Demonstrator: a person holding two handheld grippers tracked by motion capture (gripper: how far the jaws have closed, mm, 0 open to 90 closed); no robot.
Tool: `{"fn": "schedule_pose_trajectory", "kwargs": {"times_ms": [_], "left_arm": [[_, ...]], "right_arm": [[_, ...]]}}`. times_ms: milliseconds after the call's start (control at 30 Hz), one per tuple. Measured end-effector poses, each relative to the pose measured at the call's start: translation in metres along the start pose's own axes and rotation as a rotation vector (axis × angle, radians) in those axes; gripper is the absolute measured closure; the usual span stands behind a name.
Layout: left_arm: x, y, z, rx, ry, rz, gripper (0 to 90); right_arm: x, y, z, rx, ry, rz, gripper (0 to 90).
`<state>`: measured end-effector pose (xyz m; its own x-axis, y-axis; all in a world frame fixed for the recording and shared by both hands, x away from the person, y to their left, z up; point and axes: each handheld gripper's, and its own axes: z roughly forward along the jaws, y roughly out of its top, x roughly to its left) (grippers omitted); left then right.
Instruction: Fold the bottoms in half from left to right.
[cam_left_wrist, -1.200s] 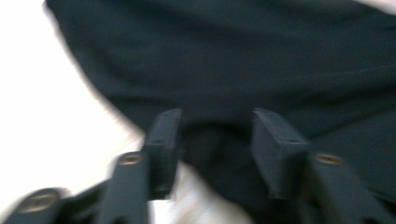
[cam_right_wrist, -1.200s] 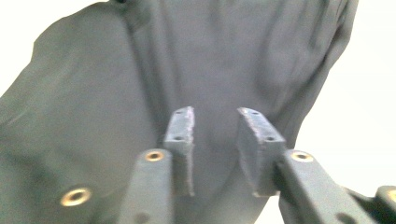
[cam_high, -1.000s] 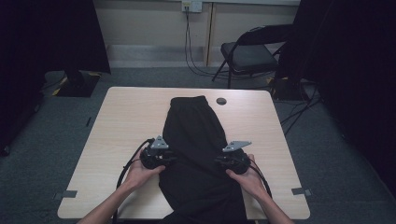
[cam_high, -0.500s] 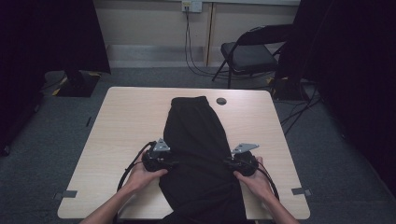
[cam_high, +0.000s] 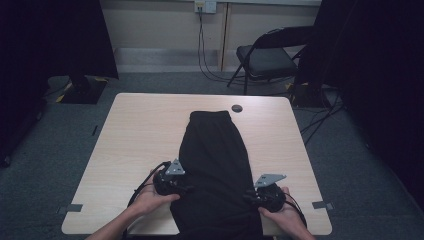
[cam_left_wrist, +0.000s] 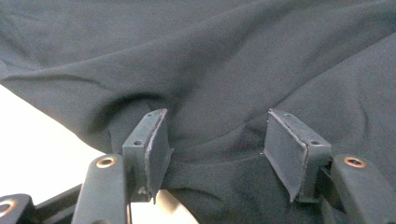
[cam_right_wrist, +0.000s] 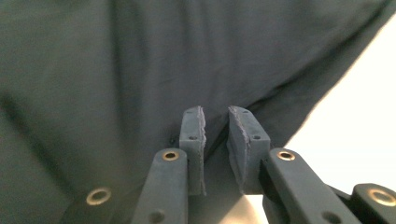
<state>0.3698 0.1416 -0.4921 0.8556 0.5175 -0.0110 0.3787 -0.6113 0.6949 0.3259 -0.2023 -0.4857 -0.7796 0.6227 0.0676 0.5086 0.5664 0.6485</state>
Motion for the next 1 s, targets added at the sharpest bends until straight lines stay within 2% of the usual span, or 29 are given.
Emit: {"fn": "schedule_pose_trajectory", "kwargs": {"times_ms": [67,133,167,200,267,333,400,433,467,500,567,633,700,800,833,867,900,967,1000], "left_arm": [[-0.008,-0.002,-0.004,0.014,-0.009,0.003,39.8],[-0.018,-0.004,-0.009,0.042,-0.025,0.024,38.5],[-0.021,-0.006,-0.010,0.043,-0.014,0.017,38.6],[-0.024,-0.006,-0.011,0.045,-0.016,0.016,38.6],[-0.025,-0.005,-0.014,0.074,-0.043,0.062,39.5],[-0.021,-0.002,-0.015,0.069,-0.061,0.045,41.5],[-0.015,0.003,-0.019,-0.001,-0.046,0.016,41.5],[-0.012,0.007,-0.021,-0.021,-0.032,0.008,40.9],[-0.008,0.008,-0.021,-0.054,-0.023,-0.017,40.6],[-0.005,0.010,-0.020,-0.062,-0.018,-0.033,40.6],[-0.002,0.009,-0.014,-0.029,-0.005,-0.026,42.0],[-0.004,0.004,-0.004,0.036,-0.009,0.001,42.1],[-0.009,0.004,-0.002,0.039,-0.015,0.011,42.3],[-0.015,0.001,-0.004,0.042,-0.012,0.016,41.5],[-0.016,0.001,-0.007,0.066,-0.037,0.041,40.1],[-0.018,0.001,-0.009,0.086,-0.051,0.047,39.8],[-0.018,0.001,-0.013,0.101,-0.079,0.052,40.8],[-0.016,0.003,-0.017,0.052,-0.117,0.009,41.8],[-0.014,0.004,-0.021,0.010,-0.118,-0.014,41.7]], "right_arm": [[0.011,-0.004,-0.004,0.020,0.040,-0.023,75.7],[0.017,-0.005,-0.007,0.032,0.055,-0.033,74.5],[0.018,-0.004,-0.009,0.008,0.039,-0.048,71.7],[0.014,0.000,-0.010,-0.037,0.030,-0.036,70.5],[0.001,0.014,-0.010,-0.119,0.006,0.010,67.3],[-0.011,0.027,-0.004,-0.145,-0.053,0.016,63.4],[-0.026,0.043,0.008,-0.142,-0.098,0.019,57.5],[-0.034,0.050,0.016,-0.137,-0.135,0.023,52.6],[-0.042,0.058,0.023,-0.130,-0.146,0.027,49.5],[-0.049,0.066,0.030,-0.124,-0.153,0.029,47.5],[-0.062,0.078,0.041,-0.142,-0.175,0.048,44.3],[-0.073,0.089,0.055,-0.152,-0.208,0.064,44.4],[-0.079,0.092,0.066,-0.149,-0.221,0.073,46.9],[-0.083,0.089,0.076,-0.106,-0.203,0.072,50.0],[-0.084,0.086,0.078,-0.106,-0.197,0.085,49.9],[-0.085,0.084,0.077,-0.113,-0.178,0.108,49.4],[-0.084,0.083,0.076,-0.112,-0.172,0.108,49.6],[-0.079,0.082,0.074,-0.096,-0.158,0.092,49.8],[-0.075,0.079,0.073,-0.099,-0.147,0.076,49.9]]}}
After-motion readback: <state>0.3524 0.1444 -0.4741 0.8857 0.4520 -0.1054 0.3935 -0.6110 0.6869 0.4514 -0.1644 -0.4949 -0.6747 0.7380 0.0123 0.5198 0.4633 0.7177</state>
